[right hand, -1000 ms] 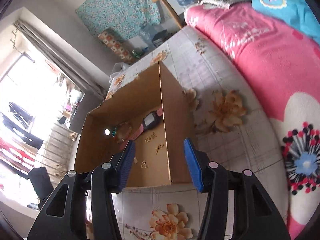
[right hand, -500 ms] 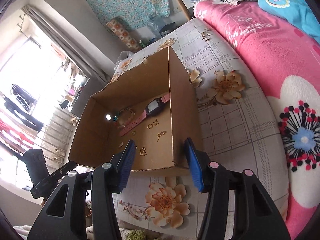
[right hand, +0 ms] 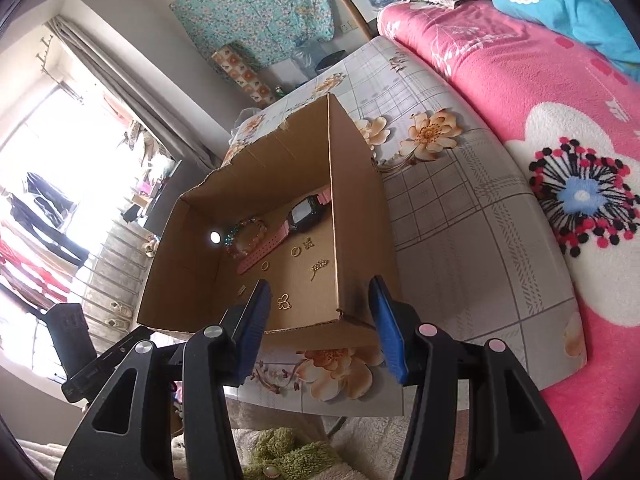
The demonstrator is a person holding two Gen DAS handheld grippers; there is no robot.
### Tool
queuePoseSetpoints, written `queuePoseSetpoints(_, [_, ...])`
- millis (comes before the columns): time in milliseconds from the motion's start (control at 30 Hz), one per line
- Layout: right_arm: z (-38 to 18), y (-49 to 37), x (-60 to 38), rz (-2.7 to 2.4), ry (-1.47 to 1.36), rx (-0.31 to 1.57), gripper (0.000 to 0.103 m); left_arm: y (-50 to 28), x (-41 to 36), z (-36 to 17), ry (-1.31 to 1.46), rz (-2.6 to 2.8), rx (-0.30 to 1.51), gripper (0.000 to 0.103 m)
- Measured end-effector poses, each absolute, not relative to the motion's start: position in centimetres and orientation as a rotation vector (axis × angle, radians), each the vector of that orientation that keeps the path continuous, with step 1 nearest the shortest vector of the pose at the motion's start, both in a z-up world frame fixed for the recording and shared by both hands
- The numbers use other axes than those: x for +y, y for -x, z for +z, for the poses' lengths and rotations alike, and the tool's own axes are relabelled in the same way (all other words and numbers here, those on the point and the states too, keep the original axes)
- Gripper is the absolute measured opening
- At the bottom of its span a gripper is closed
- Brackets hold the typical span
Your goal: Organize jewelry
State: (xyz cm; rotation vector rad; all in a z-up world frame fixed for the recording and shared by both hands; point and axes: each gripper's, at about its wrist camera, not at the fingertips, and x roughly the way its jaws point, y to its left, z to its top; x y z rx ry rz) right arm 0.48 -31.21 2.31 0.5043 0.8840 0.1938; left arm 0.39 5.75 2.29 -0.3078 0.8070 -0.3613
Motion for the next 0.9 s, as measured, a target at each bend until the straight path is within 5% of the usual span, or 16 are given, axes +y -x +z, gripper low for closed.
queuePoseSetpoints(67, [3.3, 0.9, -31.0, 0.137, -0.458, 0.842, 0.054, 1.0, 5.4, 3.2, 0.255, -0.333, 0.751, 0.078])
queuePoseSetpoints(133, [4.4, 2.6, -30.7, 0.077, -0.416, 0.793, 0.072, 2.3, 5.0, 4.0, 0.213, -0.298, 0.702, 0.083])
queuePoseSetpoints(233, [5.3, 5.0, -29.9, 0.019, -0.367, 0.738, 0.082, 3.9, 4.2, 4.9, 0.171, -0.26, 0.647, 0.09])
queuePoseSetpoints(400, [3.7, 6.8, -28.0, 0.136, -0.507, 0.783, 0.083, 4.9, 2.0, 6.5, 0.123, -0.249, 0.607, 0.093])
queuePoseSetpoints(900, [6.3, 7.2, -20.5, -0.012, -0.104, 0.633, 0.097, 3.8, -2.1, 7.8, 0.033, -0.143, 0.613, 0.095])
